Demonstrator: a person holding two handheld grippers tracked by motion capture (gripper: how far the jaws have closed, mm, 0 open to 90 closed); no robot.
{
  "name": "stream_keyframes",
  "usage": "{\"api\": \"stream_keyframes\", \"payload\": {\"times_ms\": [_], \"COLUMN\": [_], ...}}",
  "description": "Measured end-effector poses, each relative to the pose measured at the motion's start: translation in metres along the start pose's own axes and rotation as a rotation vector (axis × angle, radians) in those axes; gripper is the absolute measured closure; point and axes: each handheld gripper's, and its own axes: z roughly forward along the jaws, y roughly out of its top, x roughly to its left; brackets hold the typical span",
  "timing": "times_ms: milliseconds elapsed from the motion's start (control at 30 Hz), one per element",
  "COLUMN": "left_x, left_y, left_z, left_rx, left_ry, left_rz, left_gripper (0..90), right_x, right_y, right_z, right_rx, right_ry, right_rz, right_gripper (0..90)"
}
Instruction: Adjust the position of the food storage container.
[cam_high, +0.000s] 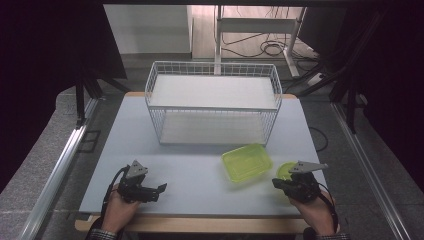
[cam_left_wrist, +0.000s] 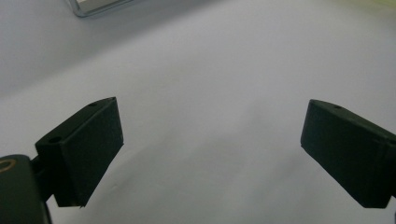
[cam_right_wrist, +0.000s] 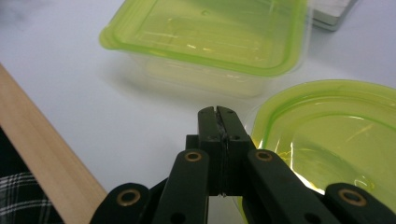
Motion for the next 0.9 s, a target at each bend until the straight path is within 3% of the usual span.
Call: {"api": "stream_keyframes", "payload": {"times_ms": [267, 633, 900], "left_x": [-0.001, -0.002, -0.005], "left_y": [0.000, 0.000, 0.001], "left_z": [0.001, 0.002, 0.001], "left_rx": [0.010, 0.002, -0.021], "left_ry": [-0.003, -0.011, -0.006], "left_rz": [0.007, 0.017, 0.058], "left_gripper": [6.0, 6.1, 6.1], "right_x": [-0.014, -0.017, -0.029], "right_y": [0.002, 0.016, 0.048], "right_z": [0.000, 0.002, 0.028], "right_rx": [-0.008, -0.055, 0.008], "right_ry": [-0.043, -0.063, -0.132], "right_rz": [0.041, 0.072, 0.028], "right_gripper": [88.9, 88.7, 88.5]}}
